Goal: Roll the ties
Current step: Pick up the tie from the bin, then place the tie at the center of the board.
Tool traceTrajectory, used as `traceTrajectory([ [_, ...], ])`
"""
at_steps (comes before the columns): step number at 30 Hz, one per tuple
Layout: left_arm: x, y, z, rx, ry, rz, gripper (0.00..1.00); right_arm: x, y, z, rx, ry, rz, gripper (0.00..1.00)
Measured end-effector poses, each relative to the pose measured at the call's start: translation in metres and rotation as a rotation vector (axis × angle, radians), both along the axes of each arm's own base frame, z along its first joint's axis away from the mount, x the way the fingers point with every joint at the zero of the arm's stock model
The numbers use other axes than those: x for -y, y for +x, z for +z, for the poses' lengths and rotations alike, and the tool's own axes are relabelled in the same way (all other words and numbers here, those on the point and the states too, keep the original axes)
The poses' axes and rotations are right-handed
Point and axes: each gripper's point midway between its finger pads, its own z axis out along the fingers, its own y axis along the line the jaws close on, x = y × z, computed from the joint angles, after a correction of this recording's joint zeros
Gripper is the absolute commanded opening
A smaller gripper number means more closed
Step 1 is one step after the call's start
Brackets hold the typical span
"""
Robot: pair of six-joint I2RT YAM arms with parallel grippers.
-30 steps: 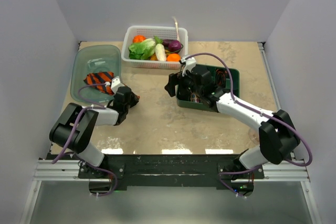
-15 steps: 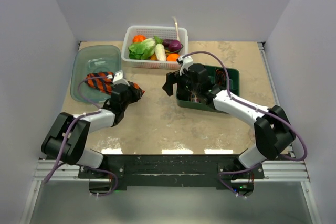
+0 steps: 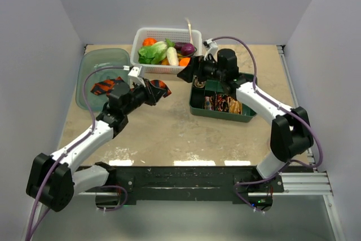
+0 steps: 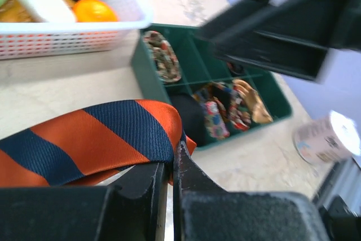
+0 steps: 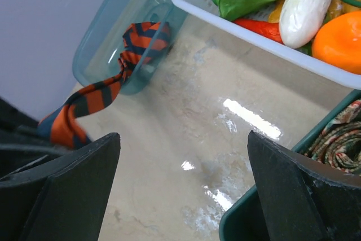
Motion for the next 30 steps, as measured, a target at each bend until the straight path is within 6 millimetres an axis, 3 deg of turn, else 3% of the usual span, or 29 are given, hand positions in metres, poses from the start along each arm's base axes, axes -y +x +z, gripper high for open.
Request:
traceTrajectory([
  [3,0.007,-0.02,0.012,0.013,-0.008,-0.072,0.0,-0.009,-0.001,-0.007,-0.056,0.041,0.064,0.99],
  [9,0.01,-0.053,0.018,0.019,-0.027,-0.167,0.0,-0.037,-0.028,-0.031,-0.201,0.105,0.228,0.99],
  [15,0.016,-0.081,0.042,0.063,-0.062,-0.269,0.0,-0.055,-0.05,-0.03,-0.255,0.142,0.306,0.99],
  [20,0.037,-0.099,0.092,0.131,-0.097,-0.395,0.0,-0.081,-0.061,-0.033,-0.294,0.152,0.367,0.99],
  [24,0.064,-0.117,0.13,0.188,-0.109,-0.521,0.0,-0.096,-0.062,-0.039,-0.332,0.159,0.397,0.99],
  [30,0.108,-0.154,0.144,0.188,-0.095,-0.717,0.0,-0.101,-0.057,-0.049,-0.378,0.164,0.391,0.99],
])
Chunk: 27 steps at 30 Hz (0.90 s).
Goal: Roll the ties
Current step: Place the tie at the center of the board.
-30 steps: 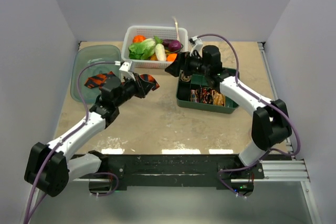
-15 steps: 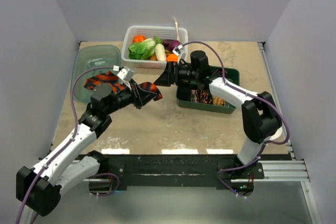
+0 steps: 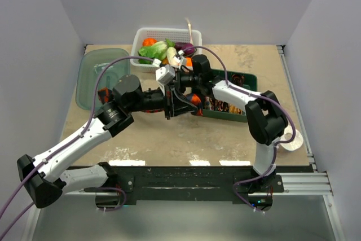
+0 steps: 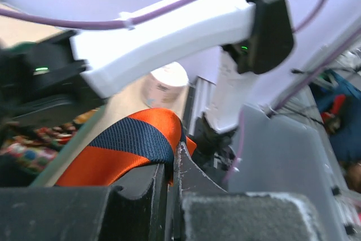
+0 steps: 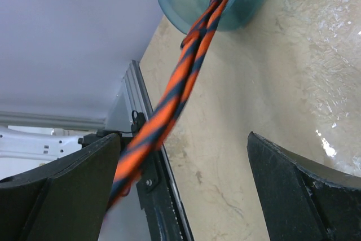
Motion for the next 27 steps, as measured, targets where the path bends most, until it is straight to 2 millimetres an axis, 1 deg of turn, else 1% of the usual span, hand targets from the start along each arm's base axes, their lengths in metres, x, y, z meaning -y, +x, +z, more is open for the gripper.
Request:
traceTrajectory([
  [3,0.015,-0.021,0.005,-0.002,0.01,-0.091,0.0,-0.004,0.005,-0.004,-0.015,0.0,-0.001,0.99],
  [5,0.019,-0.033,0.011,0.006,0.005,-0.135,0.0,-0.008,0.007,-0.007,-0.027,0.0,0.004,0.99],
  [8,0.02,-0.043,0.025,0.029,-0.017,-0.168,0.0,-0.016,0.007,-0.011,-0.041,-0.001,0.022,0.99],
  [11,0.02,-0.047,0.034,0.05,-0.031,-0.183,0.0,-0.034,0.0,-0.016,-0.054,-0.014,0.064,0.99],
  [13,0.019,-0.049,0.035,0.053,-0.034,-0.19,0.0,-0.049,-0.007,-0.02,-0.048,-0.024,0.101,0.99],
  [15,0.02,-0.054,0.035,0.052,-0.033,-0.205,0.0,-0.059,-0.015,-0.027,-0.051,-0.036,0.13,0.99],
  [19,0.022,-0.065,0.035,0.055,-0.036,-0.249,0.0,-0.071,-0.031,-0.047,-0.087,-0.053,0.187,0.99],
  [21,0.023,-0.071,0.035,0.055,-0.036,-0.273,0.0,-0.074,-0.033,-0.061,-0.115,-0.069,0.194,0.99],
  [23,0.023,-0.075,0.035,0.055,-0.036,-0.291,0.0,-0.077,-0.032,-0.068,-0.125,-0.073,0.198,0.98],
  [27,0.024,-0.083,0.035,0.056,-0.036,-0.324,0.0,-0.09,-0.026,-0.07,-0.115,-0.063,0.21,0.96],
])
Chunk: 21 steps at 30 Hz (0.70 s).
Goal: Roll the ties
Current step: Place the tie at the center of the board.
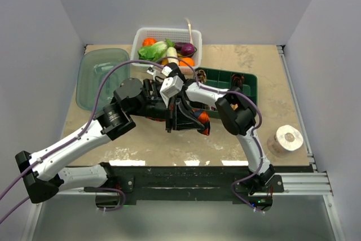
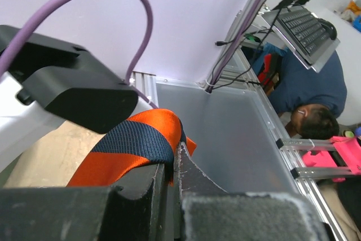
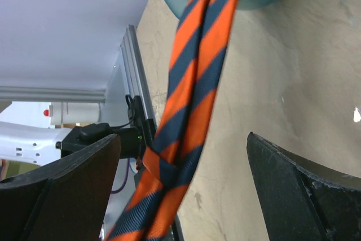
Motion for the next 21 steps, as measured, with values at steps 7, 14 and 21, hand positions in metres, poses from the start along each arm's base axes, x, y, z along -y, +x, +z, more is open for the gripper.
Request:
traceTrajectory([
  [7,0.002,-0.016,0.004,0.014,-0.016,-0.063,0.0,-0.026,-0.009,0.008,0.002,0.062,0.07,0.81],
  [14,0.002,-0.023,0.012,0.033,-0.04,-0.091,0.0,-0.051,-0.041,-0.012,-0.056,0.081,0.18,0.44],
  [21,-0.003,-0.033,0.024,0.051,-0.081,-0.123,0.0,-0.058,-0.059,-0.015,-0.119,0.105,0.233,0.0],
])
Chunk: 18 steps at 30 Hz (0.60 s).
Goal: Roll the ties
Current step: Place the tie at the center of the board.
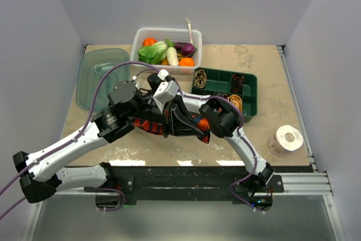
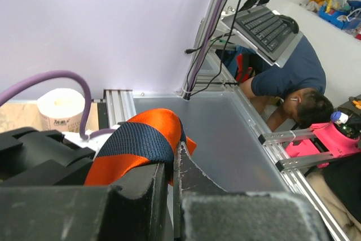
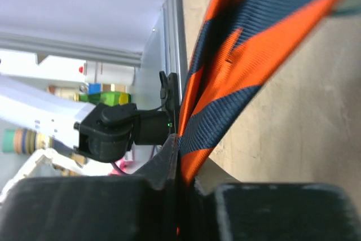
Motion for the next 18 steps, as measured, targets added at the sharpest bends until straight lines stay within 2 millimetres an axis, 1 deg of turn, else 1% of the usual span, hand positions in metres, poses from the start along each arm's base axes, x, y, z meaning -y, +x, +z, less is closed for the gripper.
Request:
traceTrajectory([
  [2,-0.004,-0.004,0.007,0.014,-0.022,-0.008,0.0,0.0,0.002,0.006,0.007,0.027,0.006,0.0],
  [7,-0.011,-0.01,0.019,0.042,-0.065,-0.02,0.0,0.002,0.009,0.013,0.011,0.058,-0.005,0.0],
  [11,-0.012,-0.011,0.021,0.049,-0.074,-0.02,0.0,0.016,0.021,0.019,0.002,0.067,-0.047,0.0],
  [13,-0.011,-0.01,0.02,0.048,-0.072,-0.019,0.0,0.031,0.035,0.028,-0.002,0.072,-0.091,0.0],
  [15,-0.01,-0.009,0.019,0.05,-0.07,-0.016,0.0,0.05,0.056,0.04,0.005,0.084,-0.158,0.0],
  [17,-0.008,-0.007,0.015,0.049,-0.064,-0.009,0.0,0.076,0.083,0.057,0.028,0.103,-0.237,0.0],
  [18,-0.006,-0.005,0.013,0.047,-0.059,-0.002,0.0,0.093,0.098,0.066,0.041,0.111,-0.286,0.0],
])
